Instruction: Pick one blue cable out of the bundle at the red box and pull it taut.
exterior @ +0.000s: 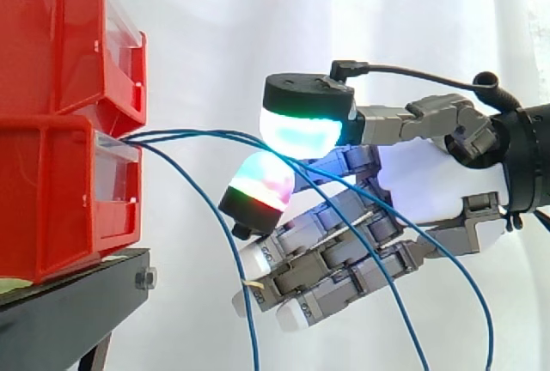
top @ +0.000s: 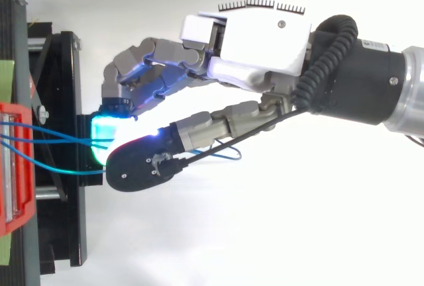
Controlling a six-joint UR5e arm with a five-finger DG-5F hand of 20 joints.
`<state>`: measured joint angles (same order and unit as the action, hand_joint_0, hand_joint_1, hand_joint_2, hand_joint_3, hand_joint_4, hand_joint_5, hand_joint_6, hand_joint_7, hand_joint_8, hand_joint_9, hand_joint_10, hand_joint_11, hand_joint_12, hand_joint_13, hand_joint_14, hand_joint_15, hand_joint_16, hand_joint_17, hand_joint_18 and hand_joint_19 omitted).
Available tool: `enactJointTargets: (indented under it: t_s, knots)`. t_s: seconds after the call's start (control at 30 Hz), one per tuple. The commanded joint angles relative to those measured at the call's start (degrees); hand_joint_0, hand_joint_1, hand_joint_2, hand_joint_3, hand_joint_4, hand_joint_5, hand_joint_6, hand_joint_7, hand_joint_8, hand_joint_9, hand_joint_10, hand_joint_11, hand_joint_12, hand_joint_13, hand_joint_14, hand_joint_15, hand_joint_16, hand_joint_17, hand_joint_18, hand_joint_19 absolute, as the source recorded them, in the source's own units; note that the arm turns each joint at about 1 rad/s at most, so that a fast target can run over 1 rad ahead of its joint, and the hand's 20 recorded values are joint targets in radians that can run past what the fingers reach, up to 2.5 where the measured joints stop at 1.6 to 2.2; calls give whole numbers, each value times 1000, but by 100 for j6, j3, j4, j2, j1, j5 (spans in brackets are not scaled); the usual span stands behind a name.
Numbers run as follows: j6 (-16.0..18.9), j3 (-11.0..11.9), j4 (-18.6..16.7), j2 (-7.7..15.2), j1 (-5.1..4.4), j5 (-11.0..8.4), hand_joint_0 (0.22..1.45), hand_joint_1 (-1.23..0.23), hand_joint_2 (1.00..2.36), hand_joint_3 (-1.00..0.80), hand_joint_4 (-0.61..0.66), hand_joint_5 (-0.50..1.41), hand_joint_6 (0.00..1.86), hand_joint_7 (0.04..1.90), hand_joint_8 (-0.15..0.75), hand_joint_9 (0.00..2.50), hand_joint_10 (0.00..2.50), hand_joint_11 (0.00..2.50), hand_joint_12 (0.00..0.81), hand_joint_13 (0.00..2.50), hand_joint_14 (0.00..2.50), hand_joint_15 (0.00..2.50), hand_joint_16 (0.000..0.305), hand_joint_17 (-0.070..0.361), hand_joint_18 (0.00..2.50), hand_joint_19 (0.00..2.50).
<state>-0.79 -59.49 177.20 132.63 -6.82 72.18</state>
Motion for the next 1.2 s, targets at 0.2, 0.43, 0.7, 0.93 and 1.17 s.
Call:
enactJointTargets:
  t_s: [0.2, 0.43, 0.7, 0.93, 1.17]
  knots:
    - [0, -1, -1, 0, -3, 6, 610, -825, 1019, -194, 101, -158, 851, 1020, 318, 746, 10, 388, 367, 309, 4, 97, 54, 121, 366, 193]
    - [0, -1, 8, 0, -3, -2, 688, -947, 1013, -342, 66, -168, 865, 958, 314, 722, 10, 404, 369, 316, 2, 74, 54, 121, 399, 155]
    - [0, -1, 8, 0, -3, -2, 536, -917, 1000, -500, 116, -167, 858, 949, 319, 713, 9, 402, 379, 300, 3, 89, 56, 126, 379, 183]
    - [0, 8, 8, 0, -3, -11, 439, -688, 1000, -500, 144, -153, 847, 910, 365, 752, 10, 386, 419, 299, 4, 100, 64, 144, 380, 205]
    - [0, 8, 8, 0, 5, -11, 581, -576, 1010, -363, 104, -142, 838, 1008, 344, 815, 10, 394, 369, 313, 4, 110, 54, 122, 340, 238]
